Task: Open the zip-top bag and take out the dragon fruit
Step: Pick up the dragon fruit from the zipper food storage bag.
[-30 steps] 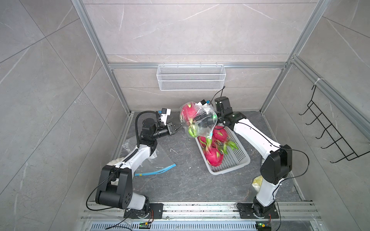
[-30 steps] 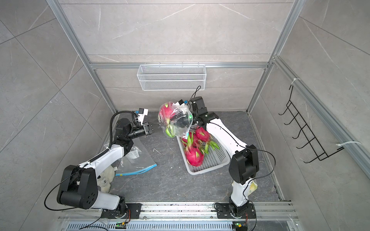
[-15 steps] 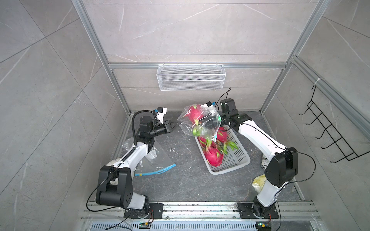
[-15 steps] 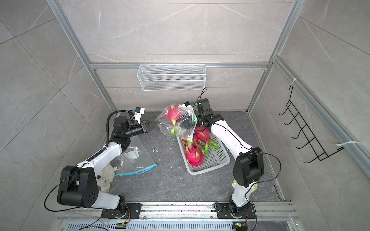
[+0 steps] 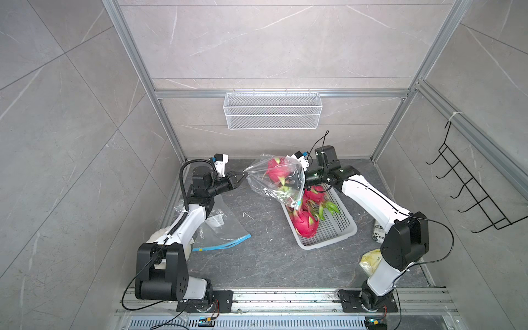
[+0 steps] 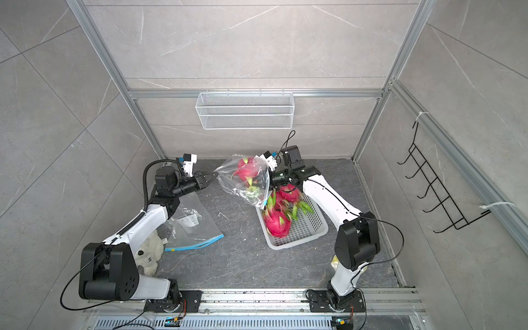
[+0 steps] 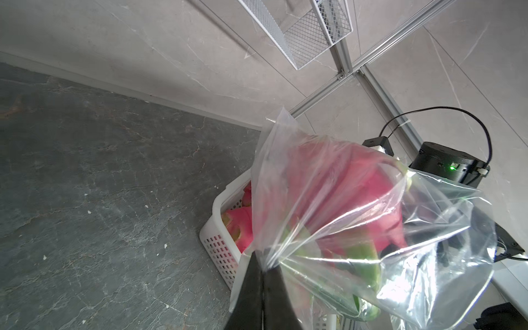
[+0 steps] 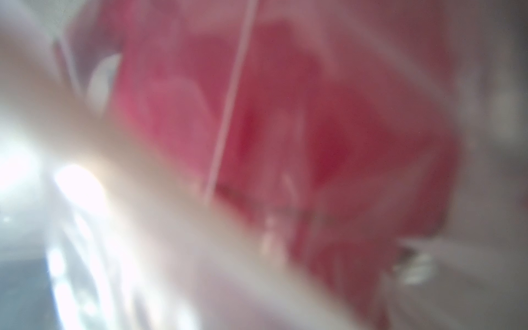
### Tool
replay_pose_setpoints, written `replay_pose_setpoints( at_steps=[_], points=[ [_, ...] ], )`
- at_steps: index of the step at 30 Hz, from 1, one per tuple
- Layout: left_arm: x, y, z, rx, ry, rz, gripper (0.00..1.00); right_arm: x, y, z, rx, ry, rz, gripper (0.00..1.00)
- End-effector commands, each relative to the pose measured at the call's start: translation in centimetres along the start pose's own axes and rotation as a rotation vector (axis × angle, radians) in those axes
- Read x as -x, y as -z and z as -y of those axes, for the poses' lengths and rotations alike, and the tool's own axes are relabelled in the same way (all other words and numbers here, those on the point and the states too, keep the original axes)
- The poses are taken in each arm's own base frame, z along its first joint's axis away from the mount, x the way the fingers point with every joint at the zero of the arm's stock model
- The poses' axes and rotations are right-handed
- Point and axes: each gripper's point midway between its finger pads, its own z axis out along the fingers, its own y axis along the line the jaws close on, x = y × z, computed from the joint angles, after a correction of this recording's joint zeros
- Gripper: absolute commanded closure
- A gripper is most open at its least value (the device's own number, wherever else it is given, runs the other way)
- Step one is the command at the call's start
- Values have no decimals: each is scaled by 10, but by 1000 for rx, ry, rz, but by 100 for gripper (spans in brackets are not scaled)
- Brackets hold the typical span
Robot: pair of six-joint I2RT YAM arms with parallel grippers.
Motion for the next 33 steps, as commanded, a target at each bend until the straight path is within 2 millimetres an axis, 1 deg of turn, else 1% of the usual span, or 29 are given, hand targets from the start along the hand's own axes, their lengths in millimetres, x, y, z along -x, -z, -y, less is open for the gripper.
replay_pose_setpoints(
  at_steps=[1, 4, 9, 16, 19, 22, 24, 29, 31, 33],
  points=[
    [28, 14, -16, 105, -40, 94, 100, 3, 27, -33, 41, 68, 49, 100],
    [28, 18, -23, 144, -44, 102, 100, -1, 30, -36, 49, 63, 41, 100],
    [30, 23, -23, 159, -55, 107, 100, -2, 45, -31, -18, 71, 87, 100],
    [25, 22, -22, 152, -53, 86, 100, 16, 70, -30, -105, 107, 208, 98],
    [23, 23, -24, 161, -58, 80, 100, 26, 77, -34, -102, 109, 242, 98],
    [23, 24, -24, 170, -65, 78, 100, 30, 82, -37, -101, 111, 264, 100],
    [23, 25, -24, 173, -67, 74, 100, 32, 86, -41, -68, 104, 274, 100],
    [21, 24, -28, 189, -68, 68, 100, 28, 88, -49, 9, 59, 248, 100],
    [22, 24, -28, 190, -70, 68, 100, 22, 86, -54, 45, 45, 212, 100],
    [21, 24, -29, 193, -69, 65, 100, 16, 86, -55, 57, 29, 184, 100]
  ],
)
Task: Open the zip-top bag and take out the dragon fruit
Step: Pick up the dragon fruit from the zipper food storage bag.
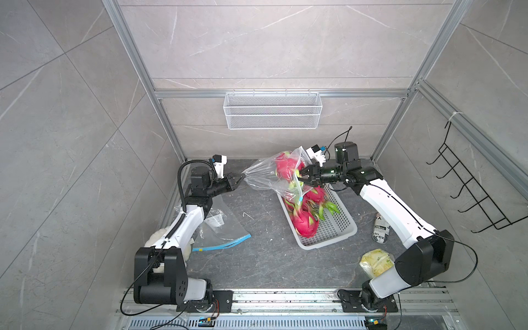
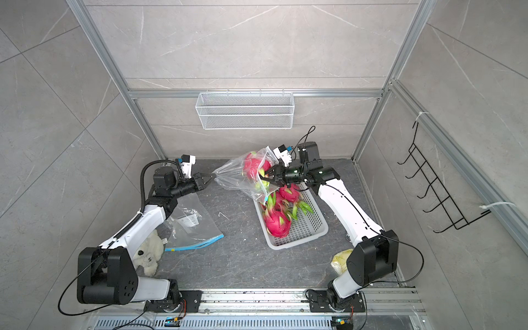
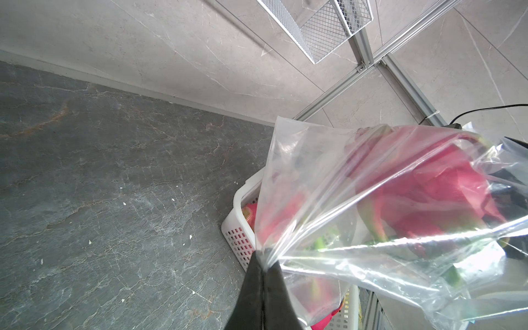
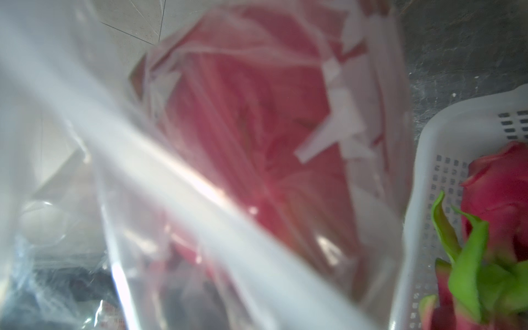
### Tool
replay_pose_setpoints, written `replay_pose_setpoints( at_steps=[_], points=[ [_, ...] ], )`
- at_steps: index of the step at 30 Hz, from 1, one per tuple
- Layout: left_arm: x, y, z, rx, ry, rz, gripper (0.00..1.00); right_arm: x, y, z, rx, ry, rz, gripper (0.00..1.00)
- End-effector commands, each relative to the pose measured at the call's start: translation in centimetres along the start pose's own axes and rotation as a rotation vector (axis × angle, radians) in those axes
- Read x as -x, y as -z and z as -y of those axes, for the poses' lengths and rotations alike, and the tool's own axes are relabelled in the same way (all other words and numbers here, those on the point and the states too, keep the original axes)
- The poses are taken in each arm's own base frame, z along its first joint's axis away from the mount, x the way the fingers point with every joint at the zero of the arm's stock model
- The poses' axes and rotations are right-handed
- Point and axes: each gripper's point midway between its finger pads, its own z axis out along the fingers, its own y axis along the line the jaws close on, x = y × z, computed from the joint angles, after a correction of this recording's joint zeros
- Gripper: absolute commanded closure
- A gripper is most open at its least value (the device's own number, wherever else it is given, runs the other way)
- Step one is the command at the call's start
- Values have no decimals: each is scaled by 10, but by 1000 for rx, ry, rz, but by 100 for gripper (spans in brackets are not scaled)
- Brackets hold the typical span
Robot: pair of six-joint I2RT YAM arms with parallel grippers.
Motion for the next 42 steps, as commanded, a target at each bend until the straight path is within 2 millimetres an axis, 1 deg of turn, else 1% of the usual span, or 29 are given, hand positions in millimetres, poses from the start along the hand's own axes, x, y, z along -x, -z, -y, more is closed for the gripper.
replay_pose_setpoints(
  at_steps=[1, 4, 7, 9, 12, 14, 16, 19, 22, 25, 28, 30, 32, 35, 39, 42],
  points=[
    [20, 14, -23, 127, -7, 69, 100, 8, 27, -26, 49, 51, 54, 100],
    [19, 13, -26, 137, -6, 66, 100, 0, 30, -27, 47, 34, 26, 100],
    [19, 11, -25, 122, 3, 62, 100, -8, 35, -38, 75, 64, 7, 100],
    [18, 9, -26, 114, 13, 61, 100, -7, 38, -45, 106, 65, 21, 100],
    [14, 2, -23, 88, 30, 47, 100, -1, 33, -52, 167, 46, 32, 100],
    [10, -2, -23, 77, 41, 27, 100, -1, 31, -61, 227, 37, 13, 100],
    [8, -3, -24, 76, 45, 23, 100, 1, 32, -64, 226, 46, 17, 100],
    [14, 2, -25, 105, 24, 51, 100, -13, 36, -50, 81, 90, -29, 100],
    [28, 10, -27, 157, -8, 90, 100, -28, 43, -42, 5, 119, -83, 100],
    [41, 15, -25, 161, -14, 121, 100, -33, 48, -35, -40, 135, -97, 100],
    [49, 15, -26, 166, -11, 137, 100, -42, 50, -28, -59, 150, -133, 100],
    [55, 15, -25, 165, -12, 145, 100, -44, 52, -18, -109, 155, -145, 100],
    [61, 18, -28, 186, -10, 156, 100, -46, 52, -12, -132, 153, -152, 100],
    [75, 21, -32, 207, -8, 193, 100, -55, 51, -5, -137, 154, -191, 100],
    [97, 15, -30, 195, -6, 226, 100, -63, 48, 17, -196, 139, -228, 100],
    [107, 9, -28, 173, 10, 231, 100, -65, 51, 31, -263, 143, -223, 100]
  ],
)
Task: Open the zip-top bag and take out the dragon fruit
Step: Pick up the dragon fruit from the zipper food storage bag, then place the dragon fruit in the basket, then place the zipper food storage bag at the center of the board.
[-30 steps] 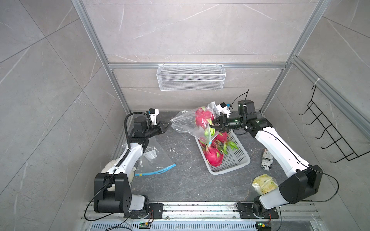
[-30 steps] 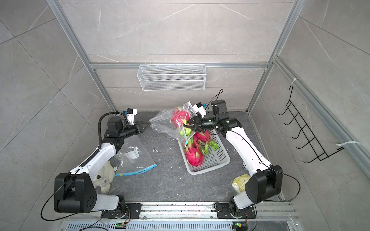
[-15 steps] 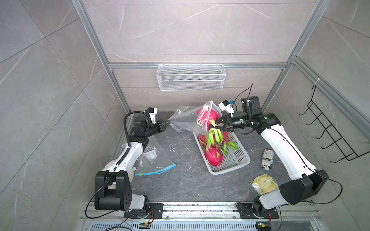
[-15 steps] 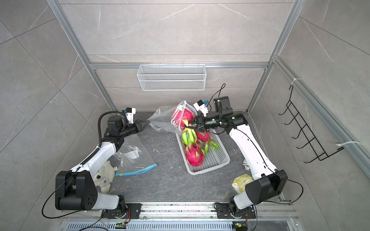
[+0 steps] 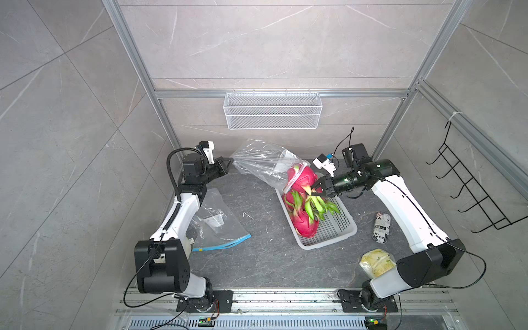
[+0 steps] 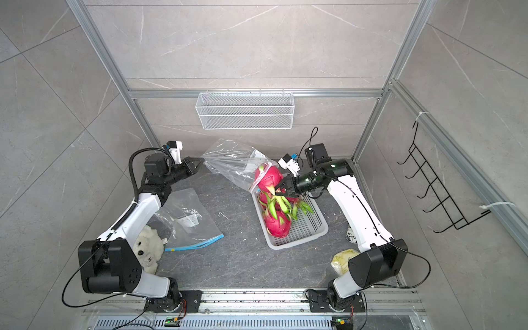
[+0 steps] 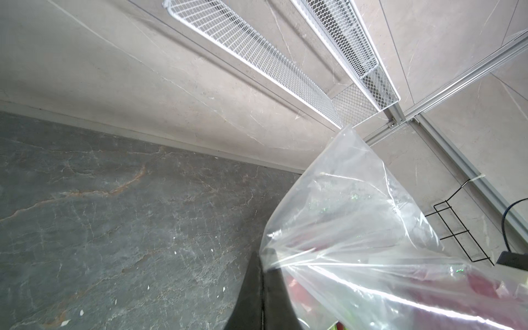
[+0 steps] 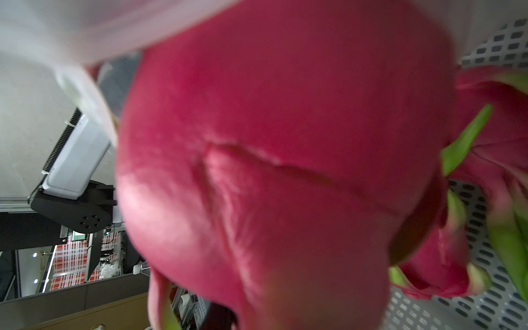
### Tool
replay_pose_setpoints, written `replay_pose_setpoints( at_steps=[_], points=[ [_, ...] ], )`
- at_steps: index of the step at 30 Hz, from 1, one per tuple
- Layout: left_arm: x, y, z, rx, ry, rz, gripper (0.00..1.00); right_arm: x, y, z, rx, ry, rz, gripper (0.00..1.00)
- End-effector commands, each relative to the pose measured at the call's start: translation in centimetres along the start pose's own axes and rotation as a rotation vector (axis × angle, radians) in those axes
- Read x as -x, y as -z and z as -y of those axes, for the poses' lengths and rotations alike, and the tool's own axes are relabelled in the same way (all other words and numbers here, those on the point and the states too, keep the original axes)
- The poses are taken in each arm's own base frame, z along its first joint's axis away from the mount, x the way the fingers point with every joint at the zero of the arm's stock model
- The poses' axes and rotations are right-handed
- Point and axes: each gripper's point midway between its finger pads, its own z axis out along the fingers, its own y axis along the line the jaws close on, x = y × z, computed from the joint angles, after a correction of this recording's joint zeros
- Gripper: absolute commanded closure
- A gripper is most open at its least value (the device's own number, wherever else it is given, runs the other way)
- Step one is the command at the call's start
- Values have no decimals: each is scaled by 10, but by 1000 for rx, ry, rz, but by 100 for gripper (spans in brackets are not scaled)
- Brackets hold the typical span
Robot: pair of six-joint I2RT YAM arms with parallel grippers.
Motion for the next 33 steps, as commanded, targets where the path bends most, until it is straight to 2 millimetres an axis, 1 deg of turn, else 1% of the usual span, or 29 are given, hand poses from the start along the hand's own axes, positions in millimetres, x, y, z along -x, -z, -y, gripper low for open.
replay_pose_setpoints(
  at_steps=[1, 5, 6, 7, 8, 10, 11, 14, 15, 17, 20, 23, 26, 28, 30, 31, 32, 33],
  points=[
    [26, -1, -4, 26, 11, 63, 100, -10, 3, 20, -109, 15, -15, 100],
    [30, 4, -12, 90, -30, 57, 100, -19, 12, 40, -258, 25, -22, 100],
    [32, 7, -14, 110, -40, 56, 100, -20, 18, 53, -339, 22, -15, 100],
    [35, 10, -16, 127, -48, 60, 100, -21, 26, 70, -459, 15, -9, 100],
    [36, 12, -17, 137, -52, 63, 100, -22, 33, 82, -535, 13, -8, 100],
    [36, 15, -18, 144, -51, 62, 100, -21, 43, 99, -650, 9, 13, 100],
    [33, 16, -19, 143, -48, 54, 100, -20, 45, 103, -671, 6, 25, 100],
    [21, 19, -21, 145, -23, 32, 100, -13, 46, 105, -679, 10, 76, 100],
    [14, 22, -23, 150, -11, 28, 100, -12, 49, 108, -704, 9, 88, 100],
    [1, 29, -26, 158, 17, 22, 100, -13, 57, 119, -781, 4, 109, 100],
    [-25, 42, -36, 193, 57, 11, 100, -23, 66, 140, -891, -9, 120, 100],
    [-51, 51, -48, 235, 88, -15, 100, -31, 57, 153, -893, -18, 135, 100],
    [-72, 53, -60, 263, 134, -49, 100, -39, 38, 167, -855, -37, 128, 100],
    [-81, 53, -68, 279, 165, -66, 100, -43, 25, 176, -828, -42, 121, 100],
    [-87, 53, -74, 289, 191, -77, 93, -46, 16, 183, -804, -36, 130, 100],
    [-88, 54, -77, 295, 201, -78, 86, -47, 11, 185, -791, -34, 130, 100],
    [-88, 54, -78, 299, 212, -76, 74, -50, 5, 187, -774, -35, 126, 100],
    [-88, 55, -81, 305, 222, -75, 60, -54, 1, 189, -762, -40, 117, 100]
  ],
)
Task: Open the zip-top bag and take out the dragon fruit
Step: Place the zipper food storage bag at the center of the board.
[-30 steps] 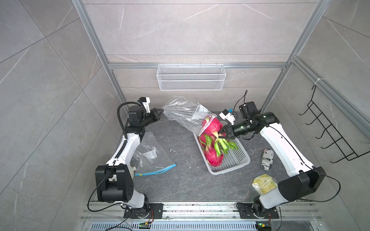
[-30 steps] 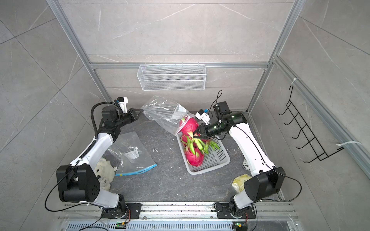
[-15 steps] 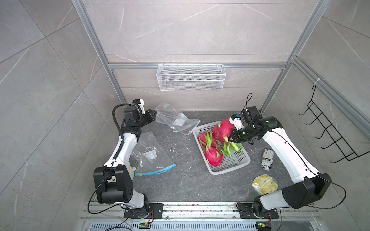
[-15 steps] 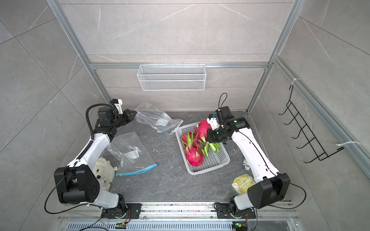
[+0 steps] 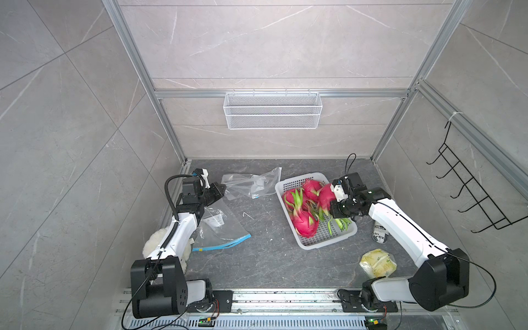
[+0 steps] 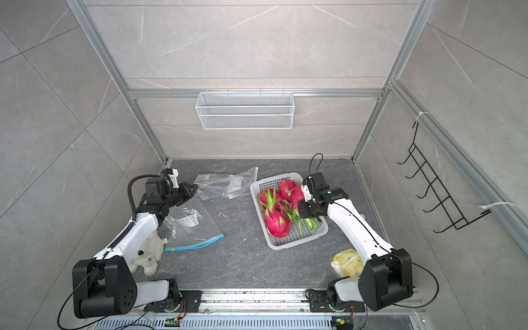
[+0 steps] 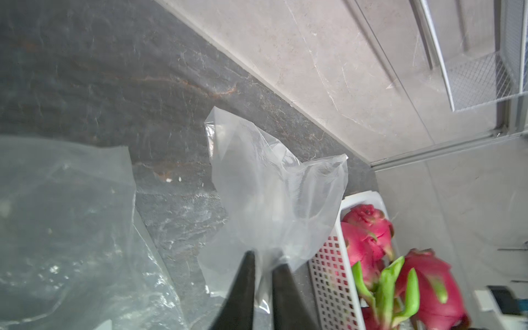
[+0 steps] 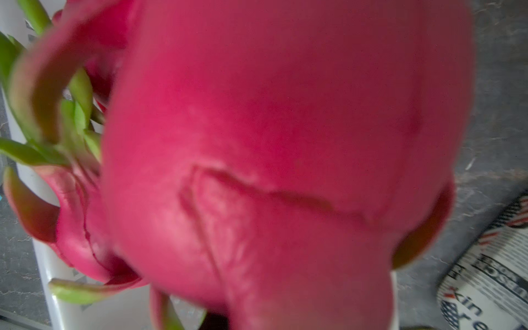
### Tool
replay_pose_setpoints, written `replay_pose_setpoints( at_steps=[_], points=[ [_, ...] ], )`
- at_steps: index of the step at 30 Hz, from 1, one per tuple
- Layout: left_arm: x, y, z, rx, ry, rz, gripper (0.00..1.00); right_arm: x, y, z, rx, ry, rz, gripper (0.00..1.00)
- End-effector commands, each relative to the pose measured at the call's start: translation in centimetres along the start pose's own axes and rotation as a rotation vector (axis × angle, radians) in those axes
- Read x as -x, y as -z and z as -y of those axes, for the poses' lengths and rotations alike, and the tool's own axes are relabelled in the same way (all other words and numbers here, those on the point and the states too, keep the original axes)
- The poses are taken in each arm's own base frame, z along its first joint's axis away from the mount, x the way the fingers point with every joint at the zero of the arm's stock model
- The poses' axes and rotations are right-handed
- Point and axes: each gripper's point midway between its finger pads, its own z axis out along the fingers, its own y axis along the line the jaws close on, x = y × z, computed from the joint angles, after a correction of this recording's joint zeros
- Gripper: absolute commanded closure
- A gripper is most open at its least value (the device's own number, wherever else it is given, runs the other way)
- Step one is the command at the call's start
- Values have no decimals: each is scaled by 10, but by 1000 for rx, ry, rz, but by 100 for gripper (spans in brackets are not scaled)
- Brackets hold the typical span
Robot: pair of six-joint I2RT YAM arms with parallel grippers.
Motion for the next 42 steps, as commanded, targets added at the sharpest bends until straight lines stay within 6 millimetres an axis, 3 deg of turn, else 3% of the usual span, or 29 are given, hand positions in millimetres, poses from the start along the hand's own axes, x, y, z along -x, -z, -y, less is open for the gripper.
replay_pose_setpoints(
  at_steps=[1, 2, 3, 11, 13, 18, 20, 25, 30, 36, 39, 42],
  points=[
    [8, 3, -3, 10, 34, 25, 42, 12, -10, -10, 62, -6, 72, 100],
    [10, 4, -5, 15, 42, 33, 16, 8, -16, -10, 61, -7, 61, 100],
    [12, 6, -6, 17, 49, 39, 1, 4, -21, -11, 67, -4, 51, 100],
    [28, 15, 1, 16, 26, 79, 0, -24, -49, -11, 10, 10, -31, 100],
    [32, 16, 0, 25, 14, 91, 0, -25, -48, -11, 2, 8, -33, 94],
    [34, 22, -10, 85, -30, 108, 0, -10, -22, -8, -24, 10, 59, 33],
    [34, 25, -14, 113, -54, 116, 0, 3, -4, -9, -24, 11, 128, 1],
    [39, 34, -23, 192, -137, 147, 0, 39, 40, -5, -55, -15, 282, 0],
    [48, 47, -58, 400, -269, 219, 0, 53, 55, 31, -182, -114, 416, 0],
    [37, 50, -93, 500, -450, 345, 0, 42, 24, 92, -359, -186, 507, 0],
    [26, 41, -115, 565, -485, 289, 0, 30, 2, 128, -445, -233, 559, 0],
    [15, 30, -126, 565, -496, 265, 0, 18, -16, 150, -433, -299, 597, 0]
  ],
)
